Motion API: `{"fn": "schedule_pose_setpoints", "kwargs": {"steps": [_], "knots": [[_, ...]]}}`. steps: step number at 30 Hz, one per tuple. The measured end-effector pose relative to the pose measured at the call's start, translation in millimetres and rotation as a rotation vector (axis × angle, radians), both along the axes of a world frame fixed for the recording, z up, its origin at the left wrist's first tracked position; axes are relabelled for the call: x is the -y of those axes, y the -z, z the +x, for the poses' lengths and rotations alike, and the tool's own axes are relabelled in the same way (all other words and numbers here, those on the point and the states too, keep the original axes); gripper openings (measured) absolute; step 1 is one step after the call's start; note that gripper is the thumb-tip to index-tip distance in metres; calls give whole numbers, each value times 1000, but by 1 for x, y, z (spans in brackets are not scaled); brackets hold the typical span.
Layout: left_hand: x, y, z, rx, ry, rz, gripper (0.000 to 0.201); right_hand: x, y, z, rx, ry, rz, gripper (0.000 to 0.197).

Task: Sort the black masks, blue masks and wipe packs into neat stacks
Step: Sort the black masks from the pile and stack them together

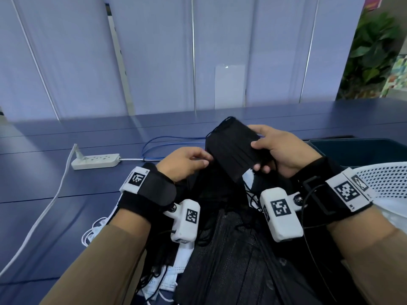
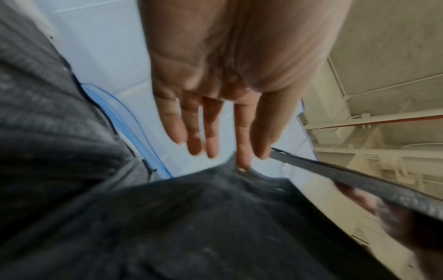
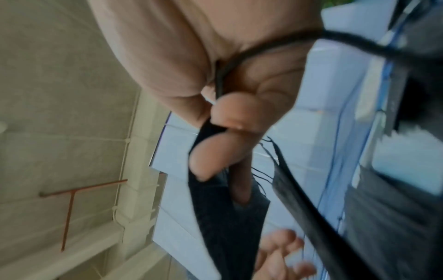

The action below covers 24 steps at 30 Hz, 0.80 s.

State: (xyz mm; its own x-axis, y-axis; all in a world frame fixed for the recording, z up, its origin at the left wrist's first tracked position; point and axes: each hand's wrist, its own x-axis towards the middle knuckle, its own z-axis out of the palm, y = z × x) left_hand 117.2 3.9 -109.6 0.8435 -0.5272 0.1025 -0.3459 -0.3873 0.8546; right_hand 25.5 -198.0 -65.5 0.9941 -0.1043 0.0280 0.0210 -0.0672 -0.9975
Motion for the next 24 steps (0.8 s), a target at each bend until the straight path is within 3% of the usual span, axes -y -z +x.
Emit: {"fn": "schedule_pose_setpoints", "kwargs": {"steps": [4, 9, 11, 13, 17, 21, 24], "knots": [[16, 10, -11, -111, 317, 179, 22, 2, 6, 2, -75, -10, 124, 57], [14, 16, -7, -135, 270, 244, 27, 16, 2, 6, -125, 34, 598, 36], [15, 17, -7, -141, 255, 238, 26, 25, -2, 7, -19, 55, 751, 30], [15, 18, -7, -135, 250, 225, 24, 34, -7, 7, 108, 102, 784, 32], [13, 15, -11, -108, 214, 154, 23, 42, -11, 1, 178, 53, 623, 38], [9, -9, -15, -233, 26, -199, 48, 17, -3, -2, 139, -95, 214, 39], [4, -22, -17, -343, 70, -381, 52, -8, 6, -4, 86, -235, -67, 37]]}}
